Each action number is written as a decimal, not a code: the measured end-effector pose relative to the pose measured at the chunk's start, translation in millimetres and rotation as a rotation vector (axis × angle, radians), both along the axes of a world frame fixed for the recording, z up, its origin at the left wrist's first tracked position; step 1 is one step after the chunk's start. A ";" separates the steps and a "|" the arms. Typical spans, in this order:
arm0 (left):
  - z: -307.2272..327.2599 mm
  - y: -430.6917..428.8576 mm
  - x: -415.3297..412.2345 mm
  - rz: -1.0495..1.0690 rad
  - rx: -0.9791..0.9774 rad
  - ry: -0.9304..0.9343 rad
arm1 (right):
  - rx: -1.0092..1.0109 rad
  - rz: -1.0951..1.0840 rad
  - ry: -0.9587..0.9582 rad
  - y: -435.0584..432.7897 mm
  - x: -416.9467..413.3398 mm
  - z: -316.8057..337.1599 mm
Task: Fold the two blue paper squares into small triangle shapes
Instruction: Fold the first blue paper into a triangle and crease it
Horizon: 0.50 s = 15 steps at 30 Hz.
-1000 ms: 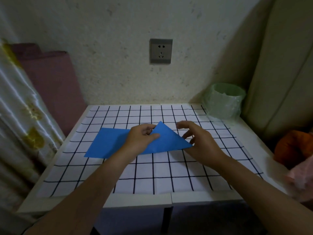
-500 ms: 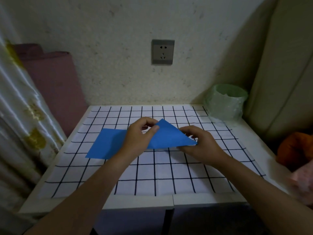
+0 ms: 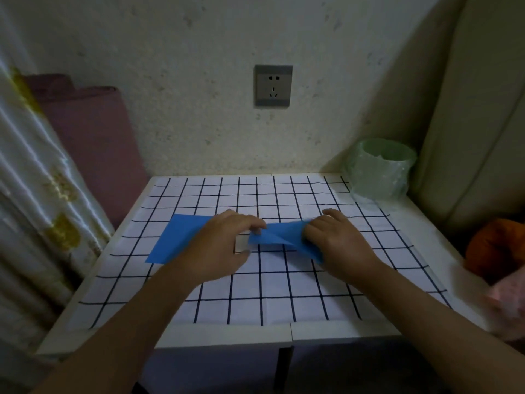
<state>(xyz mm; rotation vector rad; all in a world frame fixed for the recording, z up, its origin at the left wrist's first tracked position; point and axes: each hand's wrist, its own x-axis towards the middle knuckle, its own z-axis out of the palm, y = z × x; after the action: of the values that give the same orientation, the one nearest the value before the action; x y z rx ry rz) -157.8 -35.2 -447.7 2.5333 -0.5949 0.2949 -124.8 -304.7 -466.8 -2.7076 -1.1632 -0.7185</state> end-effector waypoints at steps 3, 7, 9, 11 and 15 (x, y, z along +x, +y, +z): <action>-8.9 -5.0 -5.0 -0.107 0.173 -0.052 | -0.217 -0.001 -0.085 10.8 -4.1 -4.3; -22.0 -19.1 -5.4 -0.166 0.277 -0.173 | -0.336 0.040 -0.090 21.3 -10.0 -6.9; -27.5 -22.3 -5.5 -0.175 0.259 -0.140 | -0.392 0.046 -0.015 24.4 -11.3 -8.5; -31.6 -20.2 -3.5 -0.155 0.288 -0.091 | -0.401 0.048 0.074 21.9 -11.1 -9.3; -34.6 -12.0 -3.9 -0.092 0.250 0.065 | -0.357 0.060 0.169 13.1 -10.8 -9.3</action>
<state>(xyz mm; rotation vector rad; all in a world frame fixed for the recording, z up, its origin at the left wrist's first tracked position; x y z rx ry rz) -161.8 -47.2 -482.4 2.7307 -0.7618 0.1098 -135.7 -291.6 -476.1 -2.9253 -1.4405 -0.2874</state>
